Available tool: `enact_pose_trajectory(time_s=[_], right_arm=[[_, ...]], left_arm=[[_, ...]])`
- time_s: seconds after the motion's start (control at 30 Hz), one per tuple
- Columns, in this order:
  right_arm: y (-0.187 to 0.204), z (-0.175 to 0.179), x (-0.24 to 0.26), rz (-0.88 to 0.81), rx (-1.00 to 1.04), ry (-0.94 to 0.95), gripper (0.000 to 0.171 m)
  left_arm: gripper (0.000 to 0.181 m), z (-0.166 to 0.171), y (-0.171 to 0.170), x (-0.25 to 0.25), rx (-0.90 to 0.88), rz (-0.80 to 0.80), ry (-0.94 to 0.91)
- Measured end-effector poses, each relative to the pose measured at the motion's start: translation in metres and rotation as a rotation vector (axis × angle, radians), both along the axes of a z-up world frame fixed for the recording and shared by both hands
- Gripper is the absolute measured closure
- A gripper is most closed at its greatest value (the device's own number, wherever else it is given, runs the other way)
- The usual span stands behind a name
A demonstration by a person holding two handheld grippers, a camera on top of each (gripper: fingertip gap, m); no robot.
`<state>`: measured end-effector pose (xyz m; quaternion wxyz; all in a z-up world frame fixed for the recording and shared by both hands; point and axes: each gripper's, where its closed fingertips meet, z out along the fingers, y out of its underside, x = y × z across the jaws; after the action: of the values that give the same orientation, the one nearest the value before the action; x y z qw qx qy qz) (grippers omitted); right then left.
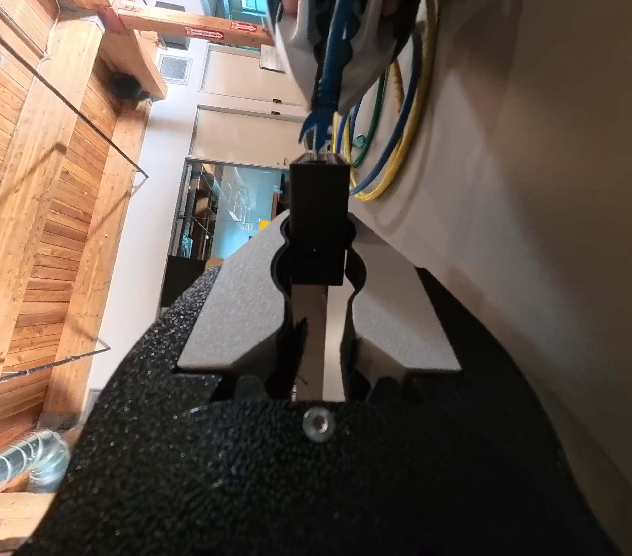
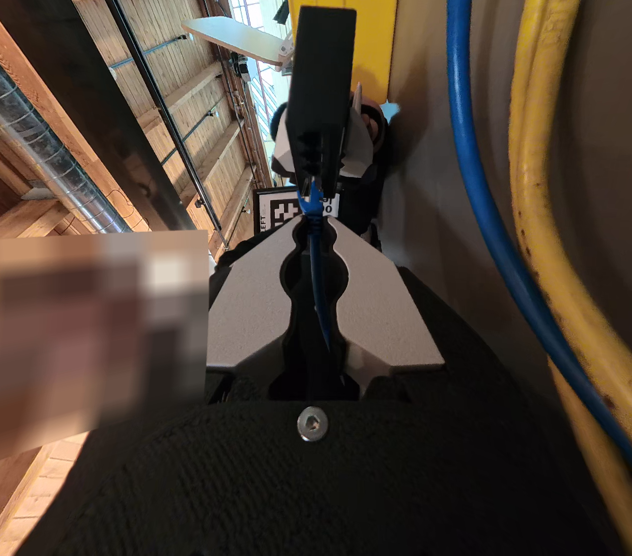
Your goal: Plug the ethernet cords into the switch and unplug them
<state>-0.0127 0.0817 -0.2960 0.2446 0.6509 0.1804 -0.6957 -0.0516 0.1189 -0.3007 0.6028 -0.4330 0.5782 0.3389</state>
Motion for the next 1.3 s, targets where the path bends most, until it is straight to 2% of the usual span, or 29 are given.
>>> enact_pose_trajectory(time_s=[0.03, 0.33, 0.5, 0.6, 0.73, 0.87, 0.97, 1.07, 1.13, 1.27, 1.3], right_arm=[[0.0, -0.001, 0.0, -0.003, 0.0, -0.001, 0.165], [0.004, -0.008, -0.001, -0.05, 0.028, -0.001, 0.165], [0.018, -0.017, -0.005, -0.12, 0.236, -0.04, 0.16], [0.027, -0.014, -0.005, -0.144, 0.498, -0.05, 0.139], [0.034, 0.005, 0.0, -0.163, 0.879, -0.016, 0.127], [0.033, 0.018, 0.007, -0.176, 1.436, 0.003, 0.111], [0.032, 0.011, 0.014, -0.122, 1.923, -0.054, 0.111], [0.029, -0.007, 0.014, 0.004, 2.287, -0.113, 0.121], [0.033, -0.02, 0.013, 0.074, 2.456, -0.154, 0.133], [0.037, -0.02, 0.009, 0.024, 2.622, -0.148, 0.167], [0.037, -0.019, 0.008, 0.005, 2.621, -0.136, 0.167]], left_arm=[[0.157, -0.001, 0.0, 0.0, 0.009, 0.008, 0.019], [0.158, -0.012, 0.001, 0.002, -0.078, 0.051, 0.021], [0.158, -0.025, 0.012, -0.005, -0.171, 0.108, -0.003], [0.158, -0.029, 0.014, -0.006, -0.209, 0.121, -0.009], [0.158, -0.033, 0.014, -0.006, -0.243, 0.124, -0.01], [0.157, -0.036, 0.016, -0.009, -0.307, 0.137, -0.067], [0.157, -0.037, 0.017, -0.009, -0.339, 0.143, -0.093], [0.157, -0.037, 0.017, -0.009, -0.349, 0.144, -0.112], [0.157, -0.037, 0.017, -0.009, -0.35, 0.142, -0.115], [0.157, -0.037, 0.016, -0.01, -0.354, 0.138, -0.121], [0.158, -0.037, 0.016, -0.01, -0.349, 0.14, -0.116]])
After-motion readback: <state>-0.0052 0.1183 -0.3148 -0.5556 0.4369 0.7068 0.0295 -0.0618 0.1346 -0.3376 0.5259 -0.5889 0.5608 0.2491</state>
